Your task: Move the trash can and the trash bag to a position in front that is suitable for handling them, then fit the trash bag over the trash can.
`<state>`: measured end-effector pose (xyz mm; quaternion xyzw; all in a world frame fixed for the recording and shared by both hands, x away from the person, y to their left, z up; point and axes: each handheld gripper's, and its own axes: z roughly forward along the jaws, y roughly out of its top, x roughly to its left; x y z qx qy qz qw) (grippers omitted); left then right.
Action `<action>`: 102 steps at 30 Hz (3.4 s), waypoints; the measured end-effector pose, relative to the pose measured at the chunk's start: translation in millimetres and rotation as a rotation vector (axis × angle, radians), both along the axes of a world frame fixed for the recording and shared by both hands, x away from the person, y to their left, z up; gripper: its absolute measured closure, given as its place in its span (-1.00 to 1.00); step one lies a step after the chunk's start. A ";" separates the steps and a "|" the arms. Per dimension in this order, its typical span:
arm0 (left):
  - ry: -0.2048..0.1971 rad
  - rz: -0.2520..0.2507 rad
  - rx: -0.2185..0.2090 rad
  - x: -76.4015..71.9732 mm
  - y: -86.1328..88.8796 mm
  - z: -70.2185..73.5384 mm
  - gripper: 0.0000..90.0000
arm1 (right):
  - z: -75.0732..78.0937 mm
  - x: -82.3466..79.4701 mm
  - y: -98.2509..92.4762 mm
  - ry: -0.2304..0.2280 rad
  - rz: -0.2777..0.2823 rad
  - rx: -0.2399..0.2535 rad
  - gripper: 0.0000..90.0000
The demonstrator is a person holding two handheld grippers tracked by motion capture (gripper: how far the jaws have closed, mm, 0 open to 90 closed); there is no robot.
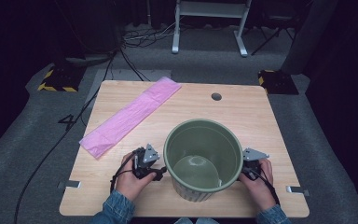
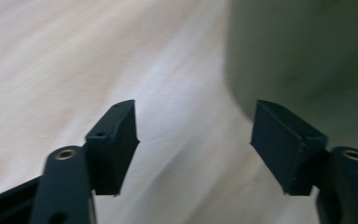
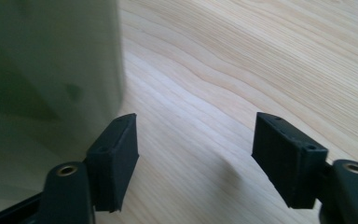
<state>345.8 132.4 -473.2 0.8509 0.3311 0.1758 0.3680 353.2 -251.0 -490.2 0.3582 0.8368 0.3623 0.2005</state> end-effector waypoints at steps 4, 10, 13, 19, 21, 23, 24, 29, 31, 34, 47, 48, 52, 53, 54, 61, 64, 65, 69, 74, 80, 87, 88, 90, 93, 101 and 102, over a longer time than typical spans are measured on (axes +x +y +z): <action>0.008 0.050 -0.001 13.5 18.0 4.4 -0.52 | -4.3 1.8 -9.2 0.023 -0.025 -0.018 -0.41; 0.026 0.052 -0.022 26.0 38.5 0.4 -0.58 | -11.3 5.1 -20.3 0.068 -0.061 0.015 -0.60; 0.037 0.092 0.020 31.2 46.7 -1.0 -0.54 | -14.0 6.5 -23.6 0.063 -0.052 0.038 -0.64; 0.017 0.173 0.037 41.0 63.0 -0.5 -0.52 | -14.1 6.4 -23.5 0.063 -0.051 0.038 -0.64; 0.015 0.198 0.034 44.2 69.1 -0.9 -0.54 | -14.1 6.5 -23.6 0.063 -0.051 0.038 -0.64; 0.008 0.213 0.016 49.3 77.2 -0.6 -0.56 | -14.1 6.7 -23.7 0.062 -0.050 0.037 -0.64; 0.001 0.220 0.004 52.2 81.7 -0.3 -0.59 | -14.1 6.9 -23.7 0.063 -0.047 0.038 -0.64; 0.015 0.243 -0.005 69.4 102.3 -0.9 -0.63 | -14.2 8.6 -24.2 0.063 -0.033 0.037 -0.65; 0.024 0.246 -0.010 72.6 107.7 -1.5 -0.57 | -14.2 9.3 -24.2 0.064 -0.028 0.038 -0.66; 0.021 0.280 -0.004 80.1 121.7 -5.3 -0.50 | -14.2 9.6 -24.4 0.065 -0.025 0.037 -0.66; 0.188 0.301 -0.050 84.4 141.6 -16.7 0.61 | -14.2 9.8 -24.4 0.065 -0.023 0.038 -0.66; 0.206 0.287 -0.046 81.5 137.9 -15.6 0.68 | -14.3 10.0 -24.5 0.064 -0.021 0.038 -0.66; 0.237 0.209 -0.028 62.3 120.7 -13.0 0.78 | -14.3 10.2 -24.6 0.064 -0.019 0.037 -0.66; 0.246 0.200 -0.036 55.8 116.9 -13.1 0.80 | -14.3 10.2 -24.6 0.064 -0.019 0.037 -0.66; 0.261 0.188 -0.037 49.4 113.6 -12.5 0.83 | -14.3 10.1 -24.6 0.064 -0.019 0.038 -0.66; 0.302 0.071 -0.070 11.9 95.8 -10.7 0.94 | -14.2 10.3 -25.1 0.064 -0.014 0.037 -0.66; 0.297 0.046 -0.075 -13.8 85.3 -7.4 0.96 | -14.2 10.4 -25.4 0.065 -0.012 0.036 -0.66; 0.303 0.045 -0.106 -20.8 83.6 -5.4 0.98 | -14.2 10.4 -25.4 0.065 -0.011 0.036 -0.66; 0.313 0.041 -0.104 -48.9 74.6 4.7 0.85 | -14.2 10.5 -25.6 0.065 -0.009 0.036 -0.66; 0.263 0.002 -0.088 -61.0 58.7 17.0 0.05 | -14.2 10.7 -26.2 0.066 -0.002 0.036 -0.66; 0.147 0.137 -0.038 -27.8 58.0 38.1 -0.44 | -14.1 10.8 -26.6 0.066 0.002 0.036 -0.66; 0.125 0.159 -0.033 16.4 52.4 40.2 -0.54 | -14.2 10.9 -27.0 0.066 0.006 0.036 -0.66; 0.124 0.170 -0.027 21.9 51.0 39.7 -0.54 | -14.2 10.9 -27.0 0.065 0.005 0.035 -0.66; 0.130 0.190 -0.011 34.3 48.7 37.1 -0.56 | -14.2 10.6 -26.9 0.065 0.003 0.035 -0.66; 0.171 0.228 0.010 52.6 43.9 29.2 -0.55 | -14.2 10.6 -26.9 0.065 0.002 0.035 -0.66; 0.318 0.304 0.098 80.4 34.5 5.7 -0.51 | -14.2 9.9 -27.2 0.063 0.003 0.034 -0.66; 0.337 0.311 0.105 81.4 33.1 5.0 -0.50 | -14.2 9.8 -27.2 0.063 0.003 0.034 -0.66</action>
